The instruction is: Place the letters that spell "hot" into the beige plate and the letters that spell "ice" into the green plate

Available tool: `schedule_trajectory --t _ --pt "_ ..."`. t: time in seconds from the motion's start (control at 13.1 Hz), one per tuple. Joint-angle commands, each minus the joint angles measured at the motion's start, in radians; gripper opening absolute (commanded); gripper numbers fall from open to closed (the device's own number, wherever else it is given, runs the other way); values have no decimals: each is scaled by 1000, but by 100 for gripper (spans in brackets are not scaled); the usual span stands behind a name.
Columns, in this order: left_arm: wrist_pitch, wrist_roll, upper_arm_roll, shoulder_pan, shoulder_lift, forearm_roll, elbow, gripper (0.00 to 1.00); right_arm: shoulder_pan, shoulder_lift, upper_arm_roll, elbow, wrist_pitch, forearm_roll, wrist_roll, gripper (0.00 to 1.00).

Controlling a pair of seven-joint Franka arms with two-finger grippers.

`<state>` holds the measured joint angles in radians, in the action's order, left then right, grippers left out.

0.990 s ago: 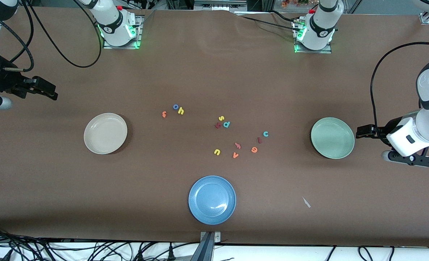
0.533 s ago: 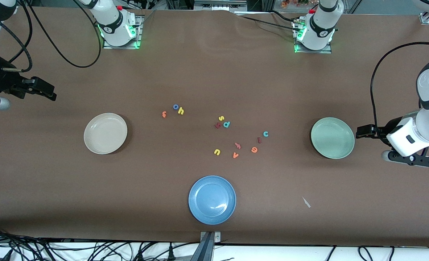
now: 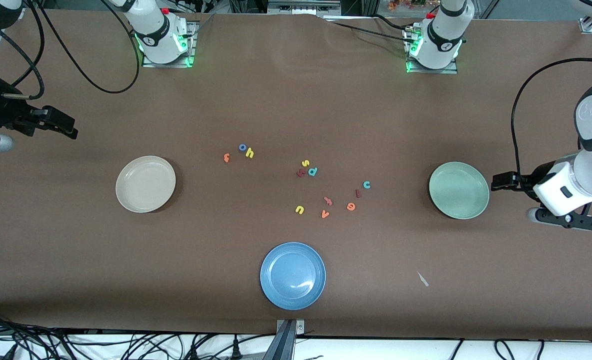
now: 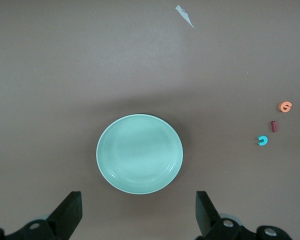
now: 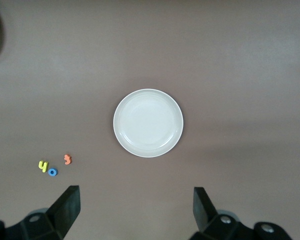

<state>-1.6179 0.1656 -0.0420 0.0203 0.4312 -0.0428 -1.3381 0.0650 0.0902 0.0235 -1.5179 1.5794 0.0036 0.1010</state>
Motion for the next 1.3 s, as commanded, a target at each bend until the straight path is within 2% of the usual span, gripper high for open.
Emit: schedule_trajectory --t 0.0,1.22 --pt "7 25 -7 3 -6 -20 -7 100 -7 0 -4 16 -4 6 -6 100" --pt "7 25 -7 3 1 -20 -7 100 4 3 -10 25 10 53 -15 100"
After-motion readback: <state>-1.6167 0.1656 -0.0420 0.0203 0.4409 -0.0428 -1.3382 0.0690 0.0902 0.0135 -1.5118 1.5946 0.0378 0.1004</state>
